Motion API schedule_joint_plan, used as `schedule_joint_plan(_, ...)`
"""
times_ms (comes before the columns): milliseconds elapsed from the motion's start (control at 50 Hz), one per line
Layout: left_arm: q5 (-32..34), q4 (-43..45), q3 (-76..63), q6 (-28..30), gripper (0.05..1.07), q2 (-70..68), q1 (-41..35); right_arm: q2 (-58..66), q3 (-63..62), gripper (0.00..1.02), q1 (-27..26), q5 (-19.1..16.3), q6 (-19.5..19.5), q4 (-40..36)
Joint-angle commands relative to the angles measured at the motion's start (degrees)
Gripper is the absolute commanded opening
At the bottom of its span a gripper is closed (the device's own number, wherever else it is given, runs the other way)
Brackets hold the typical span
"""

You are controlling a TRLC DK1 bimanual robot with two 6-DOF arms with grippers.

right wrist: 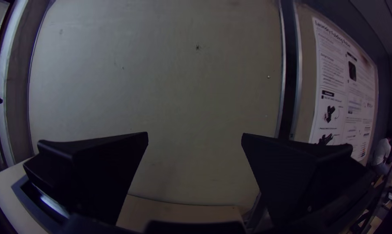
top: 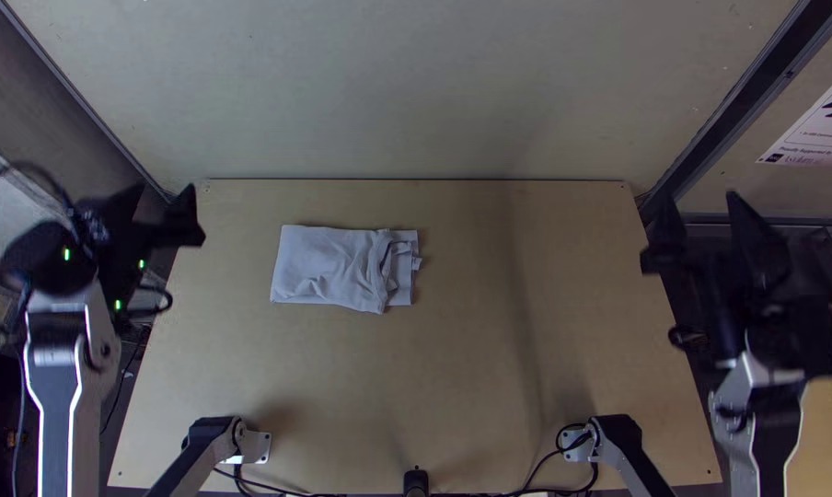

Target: Fold the t-shirt

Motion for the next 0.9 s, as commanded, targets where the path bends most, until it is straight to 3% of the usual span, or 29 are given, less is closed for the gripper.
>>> schedule_joint_plan(0,-0.39,4.7,-9.08,1.13,1.02,-9.79,0.63,-8.01,-5.81,0.99,0.42,0.28,-2.51,1.48)
schedule_joint_plan(160,-0.3,9.88,-24.38,3.94,1.02,-24.99,1.25,-19.35,-13.98,0.99,1.21,0.28,-2.51,1.83)
schedule_joint_plan(460,-0.3,11.91,-42.13,2.62,1.02,-44.94,1.6,-36.22,-28.92,0.99,1.29,0.28,-1.8,2.1)
schedule_joint_plan(580,-0.3,10.24,-46.26,0.51,1.02,-46.44,1.86,-37.72,-33.93,0.99,0.94,0.54,-0.57,1.66)
schedule_joint_plan(660,-0.3,15.25,-50.13,0.6,1.02,-46.44,1.86,-37.8,-36.57,0.99,0.24,0.72,1.36,2.1)
schedule_joint_plan(720,-0.39,19.38,-53.99,0.87,1.02,-46.44,1.86,-37.8,-39.65,0.99,0.24,0.81,1.71,4.65)
schedule_joint_plan(880,-1.18,19.11,-60.94,2.27,1.02,-46.52,2.39,-37.8,-51.6,0.99,-0.81,0.81,1.71,14.67)
